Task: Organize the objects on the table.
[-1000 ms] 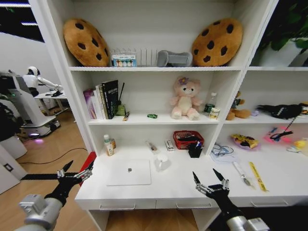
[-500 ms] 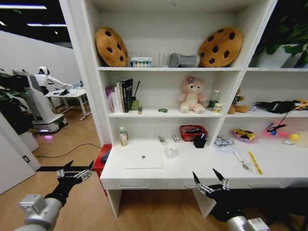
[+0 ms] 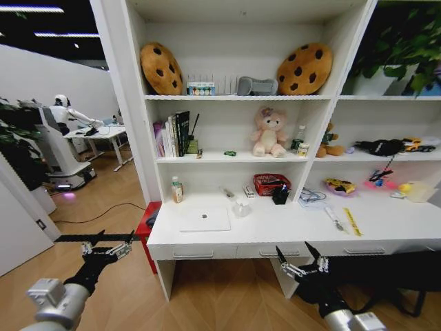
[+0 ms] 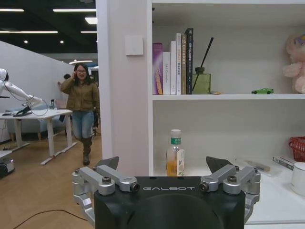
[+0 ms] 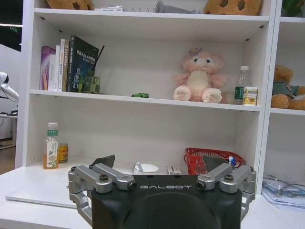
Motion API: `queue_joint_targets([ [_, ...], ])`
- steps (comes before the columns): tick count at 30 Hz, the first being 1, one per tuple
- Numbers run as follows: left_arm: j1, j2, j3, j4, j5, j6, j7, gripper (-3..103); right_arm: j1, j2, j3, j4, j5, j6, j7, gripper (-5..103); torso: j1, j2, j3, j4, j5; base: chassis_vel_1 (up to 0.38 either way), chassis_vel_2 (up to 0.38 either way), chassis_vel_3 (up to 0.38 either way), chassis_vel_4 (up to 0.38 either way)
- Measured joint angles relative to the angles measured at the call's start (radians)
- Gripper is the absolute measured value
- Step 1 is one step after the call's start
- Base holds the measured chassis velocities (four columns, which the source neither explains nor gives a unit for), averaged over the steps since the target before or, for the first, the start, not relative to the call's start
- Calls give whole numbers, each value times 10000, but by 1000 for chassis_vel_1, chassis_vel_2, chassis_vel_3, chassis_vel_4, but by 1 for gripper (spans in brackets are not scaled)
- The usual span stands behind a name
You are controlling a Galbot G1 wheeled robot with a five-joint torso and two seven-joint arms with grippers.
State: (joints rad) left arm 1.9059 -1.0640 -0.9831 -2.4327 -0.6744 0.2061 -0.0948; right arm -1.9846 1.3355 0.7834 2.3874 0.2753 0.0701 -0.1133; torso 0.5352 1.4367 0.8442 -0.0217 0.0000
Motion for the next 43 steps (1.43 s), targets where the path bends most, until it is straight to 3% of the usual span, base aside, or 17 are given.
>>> queue_joint_targets([
  [3,1,0,0,0,0,0,-2,100,-3,1,0,0,0,0,0,100,-7,3,-3,0,-9,117,-234,-89,231],
  [6,1,0,0,-1,0,0,-1,100,-3,0,0,0,0,0,0,100,-11,5,-2,6,8,143,-424,-104,339],
  [8,1,0,0,0,0,0,-1,100,-5,1,0,0,0,0,0,100,-14,7,-5,-1,-5,68,-386,-70,381],
  [9,1,-1,0,0,0,0,-2,100,-6,1,0,0,0,0,0,100,-20,11,-7,8,-10,68,-314,-31,381],
  [10,3,-2,0,-1,0,0,0,100,-6,0,0,-1,0,0,0,100,-23,12,-7,1,9,21,-175,-79,298],
  [12,3,-1,0,-5,0,1,9,100,-9,1,3,-1,0,0,1,100,-22,12,-7,-8,14,-4,-175,-79,111],
  [14,2,-2,1,-3,0,1,10,100,-7,0,1,-1,0,0,1,100,-21,11,-6,6,-6,-19,-160,-12,92],
  [17,2,-1,1,-4,0,0,10,100,-4,0,2,-2,0,0,2,100,-15,7,-3,-2,8,-14,1,1,49],
  [20,2,-1,0,-2,0,0,9,100,-3,1,0,-1,-1,0,1,100,-4,3,-1,2,-9,-27,54,23,-66],
  [43,1,0,0,1,0,0,1,100,-3,0,-1,-1,0,0,0,100,-9,5,-3,1,0,-1,11,3,-7],
])
